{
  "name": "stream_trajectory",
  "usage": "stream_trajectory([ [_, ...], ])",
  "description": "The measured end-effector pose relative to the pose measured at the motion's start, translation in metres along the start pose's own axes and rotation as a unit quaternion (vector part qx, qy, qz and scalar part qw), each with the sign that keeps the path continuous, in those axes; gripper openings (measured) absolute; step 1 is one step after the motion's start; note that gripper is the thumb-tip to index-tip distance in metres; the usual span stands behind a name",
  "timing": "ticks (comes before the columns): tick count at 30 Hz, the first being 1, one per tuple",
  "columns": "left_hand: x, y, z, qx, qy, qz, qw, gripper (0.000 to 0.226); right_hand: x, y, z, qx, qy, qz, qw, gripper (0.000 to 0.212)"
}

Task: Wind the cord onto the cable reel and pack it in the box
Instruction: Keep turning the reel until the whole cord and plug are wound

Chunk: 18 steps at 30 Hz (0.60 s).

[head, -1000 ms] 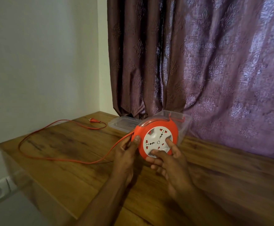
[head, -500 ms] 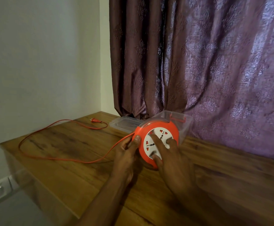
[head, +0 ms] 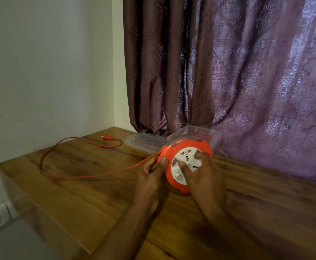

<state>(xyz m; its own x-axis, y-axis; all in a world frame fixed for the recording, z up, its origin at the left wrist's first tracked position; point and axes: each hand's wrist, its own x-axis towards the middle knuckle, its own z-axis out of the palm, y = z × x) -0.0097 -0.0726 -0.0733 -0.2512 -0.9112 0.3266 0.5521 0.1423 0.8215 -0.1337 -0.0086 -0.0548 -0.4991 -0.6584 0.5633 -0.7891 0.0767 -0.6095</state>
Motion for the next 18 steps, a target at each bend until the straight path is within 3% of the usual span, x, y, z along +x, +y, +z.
stream_trajectory([
  [5, 0.002, -0.004, -0.004, 0.027, 0.001, -0.004, 1.0, 0.039, -0.002, -0.007, 0.0, 0.171, -0.056, 0.117, 0.977, 0.044],
  [13, 0.0, -0.006, -0.003, 0.007, 0.003, -0.013, 1.0, 0.032, -0.008, -0.017, -0.007, 0.42, -0.142, 0.278, 0.852, 0.041],
  [18, 0.001, -0.004, -0.001, -0.039, 0.024, -0.023, 0.999, 0.047, -0.011, -0.024, -0.008, 0.498, -0.167, 0.289, 0.801, 0.016],
])
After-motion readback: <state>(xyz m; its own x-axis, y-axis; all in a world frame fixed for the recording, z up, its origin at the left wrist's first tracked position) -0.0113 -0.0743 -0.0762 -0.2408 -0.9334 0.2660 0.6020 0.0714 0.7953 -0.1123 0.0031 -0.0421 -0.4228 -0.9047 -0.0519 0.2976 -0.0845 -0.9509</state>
